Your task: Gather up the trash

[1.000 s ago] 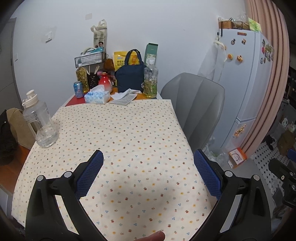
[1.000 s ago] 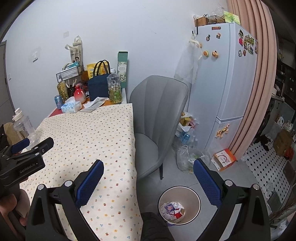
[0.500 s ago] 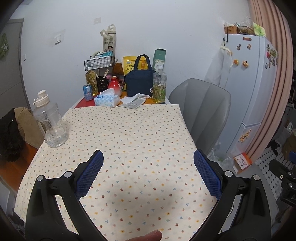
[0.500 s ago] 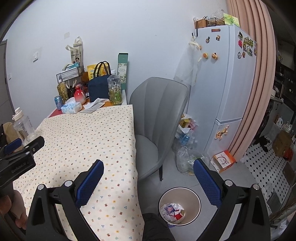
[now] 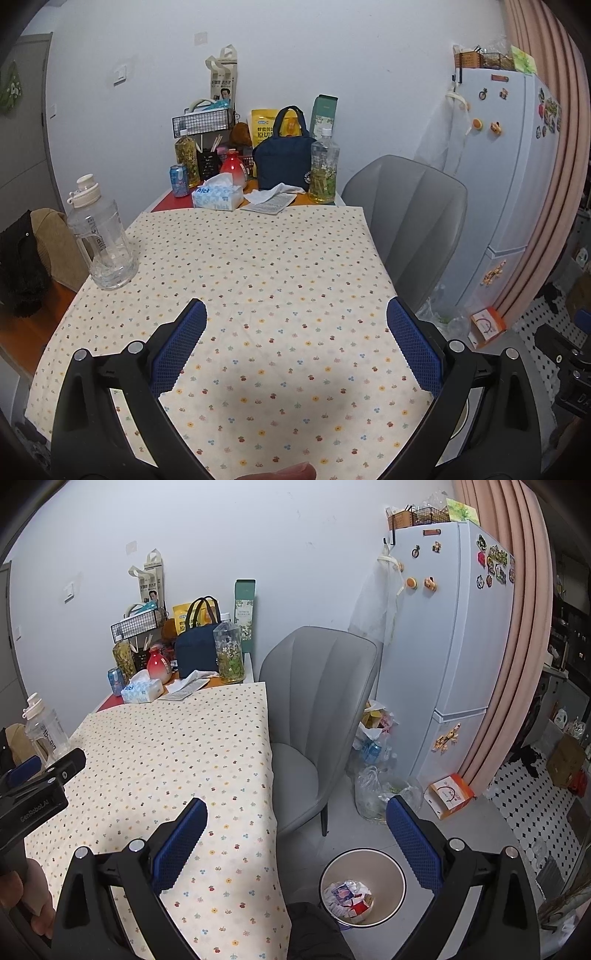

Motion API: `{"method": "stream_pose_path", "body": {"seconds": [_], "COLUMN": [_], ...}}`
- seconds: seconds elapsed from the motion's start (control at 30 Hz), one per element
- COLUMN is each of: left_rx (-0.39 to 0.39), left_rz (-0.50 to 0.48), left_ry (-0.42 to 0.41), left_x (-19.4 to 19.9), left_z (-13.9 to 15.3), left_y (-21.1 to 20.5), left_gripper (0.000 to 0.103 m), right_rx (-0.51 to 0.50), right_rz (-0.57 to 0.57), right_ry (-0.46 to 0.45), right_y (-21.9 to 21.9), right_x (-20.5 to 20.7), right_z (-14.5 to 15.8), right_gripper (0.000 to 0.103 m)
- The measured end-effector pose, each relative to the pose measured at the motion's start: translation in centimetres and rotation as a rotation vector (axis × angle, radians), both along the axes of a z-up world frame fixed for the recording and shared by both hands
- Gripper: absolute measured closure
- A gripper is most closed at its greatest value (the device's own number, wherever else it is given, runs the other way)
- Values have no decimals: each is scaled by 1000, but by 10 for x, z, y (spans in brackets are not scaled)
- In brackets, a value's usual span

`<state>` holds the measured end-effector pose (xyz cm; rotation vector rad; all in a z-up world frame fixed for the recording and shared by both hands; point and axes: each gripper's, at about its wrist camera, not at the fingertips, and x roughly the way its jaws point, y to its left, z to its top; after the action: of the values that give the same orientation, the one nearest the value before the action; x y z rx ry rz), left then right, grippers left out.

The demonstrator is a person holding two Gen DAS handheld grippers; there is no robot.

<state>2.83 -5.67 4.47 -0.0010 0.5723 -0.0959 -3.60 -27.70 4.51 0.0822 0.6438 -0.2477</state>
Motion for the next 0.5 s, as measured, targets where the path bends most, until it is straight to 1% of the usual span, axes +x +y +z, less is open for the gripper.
{"method": "stream_pose_path", "body": {"seconds": [0.5], "left_rx": [7], "left_rz": [-7], "left_ry": [11], "left_x": [5], "left_z": [-4], "left_y": [-11], "left_gripper": [6], "right_rx": [21], "right_rz": [-6], "right_ry": [11], "right_y": [-9], "right_x": [6], "right_z": [-9], "right_gripper": [8]}}
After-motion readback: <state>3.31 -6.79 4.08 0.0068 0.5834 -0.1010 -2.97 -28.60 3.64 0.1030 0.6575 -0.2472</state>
